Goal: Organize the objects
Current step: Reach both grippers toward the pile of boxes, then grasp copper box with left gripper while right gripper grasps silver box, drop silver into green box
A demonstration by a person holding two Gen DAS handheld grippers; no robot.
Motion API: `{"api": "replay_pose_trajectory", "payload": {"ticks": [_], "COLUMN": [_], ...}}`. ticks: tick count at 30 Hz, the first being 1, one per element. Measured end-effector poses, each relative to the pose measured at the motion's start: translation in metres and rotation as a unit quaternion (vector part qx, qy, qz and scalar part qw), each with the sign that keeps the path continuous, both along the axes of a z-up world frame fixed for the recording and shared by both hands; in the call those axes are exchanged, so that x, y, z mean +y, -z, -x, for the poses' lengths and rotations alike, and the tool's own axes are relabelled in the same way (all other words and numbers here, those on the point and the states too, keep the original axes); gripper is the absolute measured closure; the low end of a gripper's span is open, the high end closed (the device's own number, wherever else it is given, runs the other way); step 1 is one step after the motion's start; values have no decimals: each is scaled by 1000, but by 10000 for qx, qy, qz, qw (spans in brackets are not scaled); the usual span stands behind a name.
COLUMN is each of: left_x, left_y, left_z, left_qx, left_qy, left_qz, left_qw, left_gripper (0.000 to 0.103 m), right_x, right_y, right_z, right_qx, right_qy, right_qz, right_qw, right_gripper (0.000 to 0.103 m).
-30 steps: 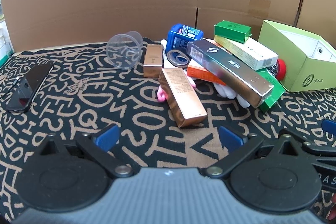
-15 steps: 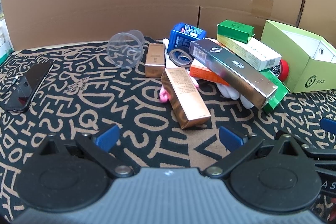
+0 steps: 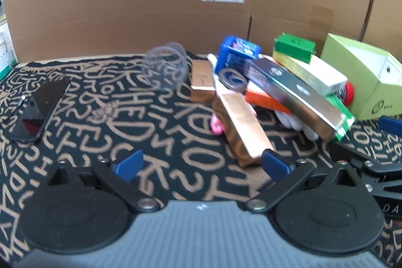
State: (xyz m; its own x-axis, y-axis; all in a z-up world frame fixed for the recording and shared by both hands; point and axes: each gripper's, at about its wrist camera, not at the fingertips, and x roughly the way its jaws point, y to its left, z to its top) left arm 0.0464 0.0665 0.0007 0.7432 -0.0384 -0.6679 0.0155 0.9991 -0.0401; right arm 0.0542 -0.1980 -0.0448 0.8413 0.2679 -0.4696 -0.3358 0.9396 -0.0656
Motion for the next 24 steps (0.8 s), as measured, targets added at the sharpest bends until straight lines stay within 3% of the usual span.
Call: {"api": "replay_pose_trajectory", "payload": {"ticks": [5, 6, 8, 9, 12, 13, 15, 16, 21, 23, 24], "left_x": [11, 8, -2, -6, -15, -18, -22, -24, -11, -5, -4], "left_y": [-9, -8, -4, -1, 8, 10, 12, 14, 16, 15, 13], "left_z": [-15, -19, -30, -34, -45, -48, -51, -51, -23, -15, -12], "left_qx": [-1, 30, 159, 224, 330, 351, 455, 594, 695, 752, 744], "left_qy": [113, 189, 411, 487, 624, 666, 949, 1045, 1439, 1436, 1365], "left_qz": [293, 288, 249, 244, 390, 467, 614, 586, 514, 536, 529], "left_qw": [9995, 9994, 9987, 9983, 9967, 9961, 9925, 9910, 9858, 9853, 9864], "left_gripper": [8, 10, 17, 22, 33, 38, 74, 81, 79, 78, 71], "right_x": [15, 19, 26, 26, 15, 11, 2, -1, -10, -7, -5], "right_y": [2, 4, 7, 9, 8, 8, 8, 8, 14, 11, 10], "right_z": [-30, -35, -44, -46, -34, -26, -7, 1, 33, 33, 32], "right_qx": [77, 85, 145, 248, 342, 362, 479, 628, 1171, 1094, 974], "right_qy": [-323, -384, -473, -443, -392, -342, -205, -190, -724, -753, -703], "right_qz": [45, 78, 118, 114, -157, -167, -58, 23, 221, 218, 207], "right_qw": [9994, 9992, 9987, 9986, 9985, 9986, 9986, 9978, 9902, 9909, 9925], "right_gripper": [0, 6, 32, 51, 59, 60, 60, 60, 58, 42, 36]}}
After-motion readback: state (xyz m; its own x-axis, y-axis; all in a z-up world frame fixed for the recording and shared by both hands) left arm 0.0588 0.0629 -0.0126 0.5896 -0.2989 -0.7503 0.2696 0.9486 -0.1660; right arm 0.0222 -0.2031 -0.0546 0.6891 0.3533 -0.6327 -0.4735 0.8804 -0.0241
